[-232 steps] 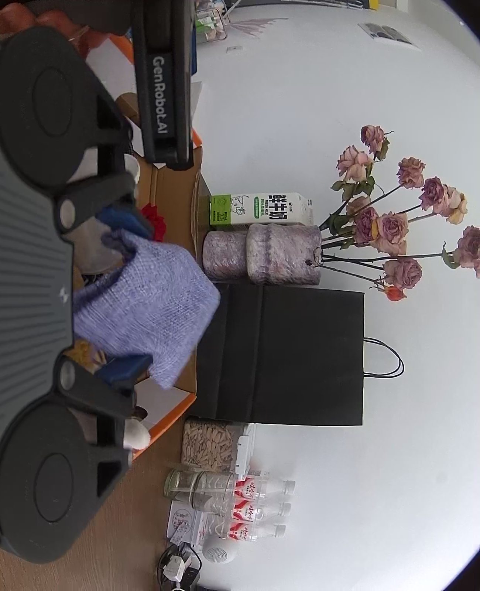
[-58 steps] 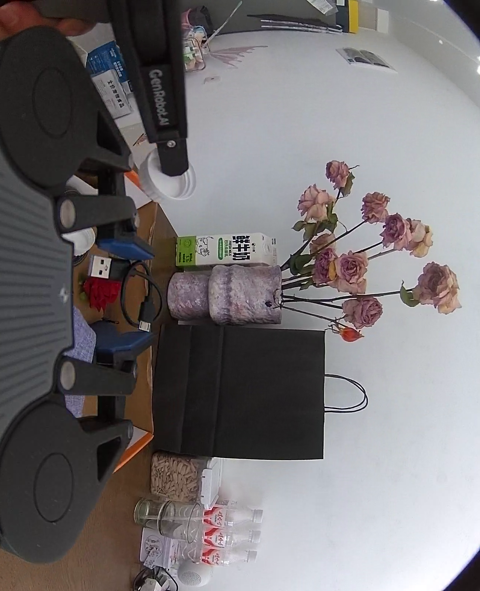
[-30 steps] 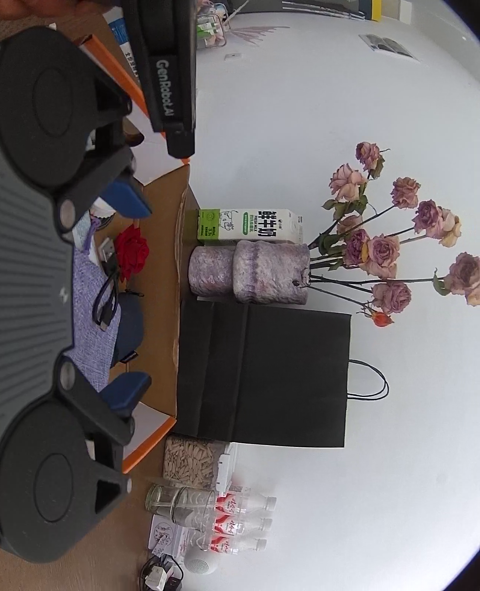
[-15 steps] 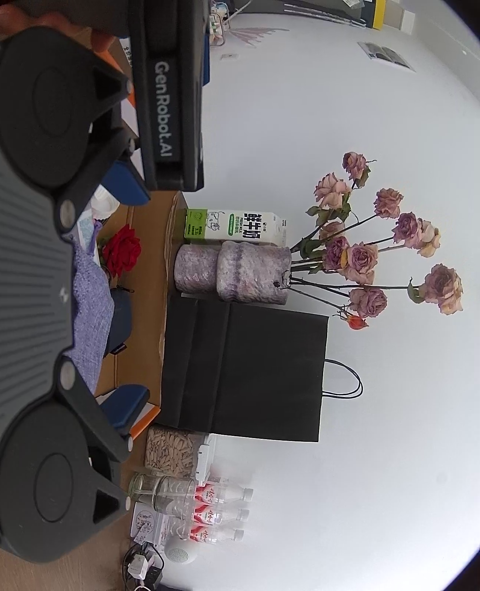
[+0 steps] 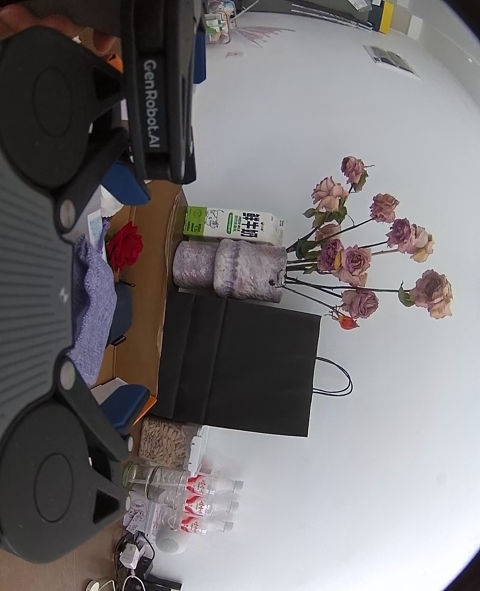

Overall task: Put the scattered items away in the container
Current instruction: 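Withdraw both grippers from the box back over the table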

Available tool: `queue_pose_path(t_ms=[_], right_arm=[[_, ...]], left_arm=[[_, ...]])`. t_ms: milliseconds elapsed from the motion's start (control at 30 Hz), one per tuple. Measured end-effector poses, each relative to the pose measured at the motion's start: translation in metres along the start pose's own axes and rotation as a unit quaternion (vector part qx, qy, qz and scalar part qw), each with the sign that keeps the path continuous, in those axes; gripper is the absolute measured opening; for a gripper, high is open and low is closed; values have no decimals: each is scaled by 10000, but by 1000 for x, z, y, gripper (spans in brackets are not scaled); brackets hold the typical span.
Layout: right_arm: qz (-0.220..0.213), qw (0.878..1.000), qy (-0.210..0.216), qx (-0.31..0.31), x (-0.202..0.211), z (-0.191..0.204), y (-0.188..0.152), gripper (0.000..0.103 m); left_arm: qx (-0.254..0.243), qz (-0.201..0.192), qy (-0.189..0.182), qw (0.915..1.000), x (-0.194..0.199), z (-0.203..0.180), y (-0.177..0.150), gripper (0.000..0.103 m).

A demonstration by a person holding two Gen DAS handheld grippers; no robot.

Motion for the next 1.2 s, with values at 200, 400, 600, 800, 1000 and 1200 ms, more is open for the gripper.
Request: queue_pose_path(t_ms=[200, 400, 600, 800, 1000, 1200], right_arm=[[88, 9999, 69, 103, 12, 5, -7, 103], [113, 9994, 230, 228, 23, 11, -12, 103], [160, 9982, 538, 216, 34, 17, -17, 103], [216, 9977, 589, 249, 45, 19, -25, 103], [331, 9967, 697, 253, 55, 22, -34, 103], [408, 9963, 752, 122, 68, 22, -42, 103]], left_arm=[[47, -12, -11, 10000, 8, 7, -3, 103], [87, -17, 130, 9999, 16, 18, -7, 103], [-85, -7, 220, 9997, 25, 23, -13, 103], [-256, 110, 193, 9994, 35, 24, -25, 103], [-390, -32, 394, 9985, 50, 29, -30, 103], [-353, 12, 509, 9981, 63, 35, -36, 103]])
Point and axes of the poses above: each gripper's, at about its wrist camera, not at the fingertips, and x roughly against the way its jaws point, z to its left, y to its top, the point moved 7 cm from there along -x, roughly the way its jaws point, and after that the axes turned 10 degrees about y, right-handed, at the moved point
